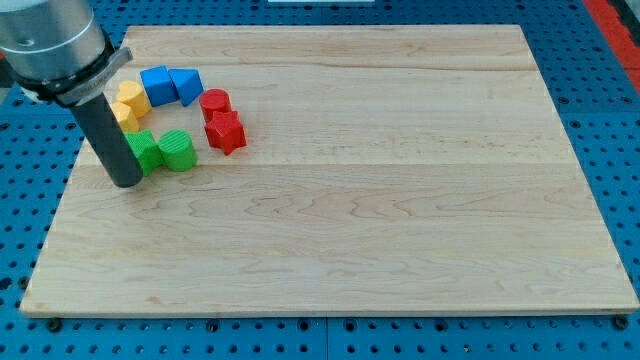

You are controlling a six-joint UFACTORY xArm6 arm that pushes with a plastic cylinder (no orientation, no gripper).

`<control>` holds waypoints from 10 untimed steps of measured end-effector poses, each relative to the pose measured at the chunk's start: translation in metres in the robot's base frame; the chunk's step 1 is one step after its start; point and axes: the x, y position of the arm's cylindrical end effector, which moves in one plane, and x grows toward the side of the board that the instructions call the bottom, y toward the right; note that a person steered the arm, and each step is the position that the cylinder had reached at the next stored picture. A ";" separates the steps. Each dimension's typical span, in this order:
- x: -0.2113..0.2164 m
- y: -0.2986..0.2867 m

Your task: Adjust the stars on either sides of the green circle

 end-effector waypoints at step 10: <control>-0.055 0.102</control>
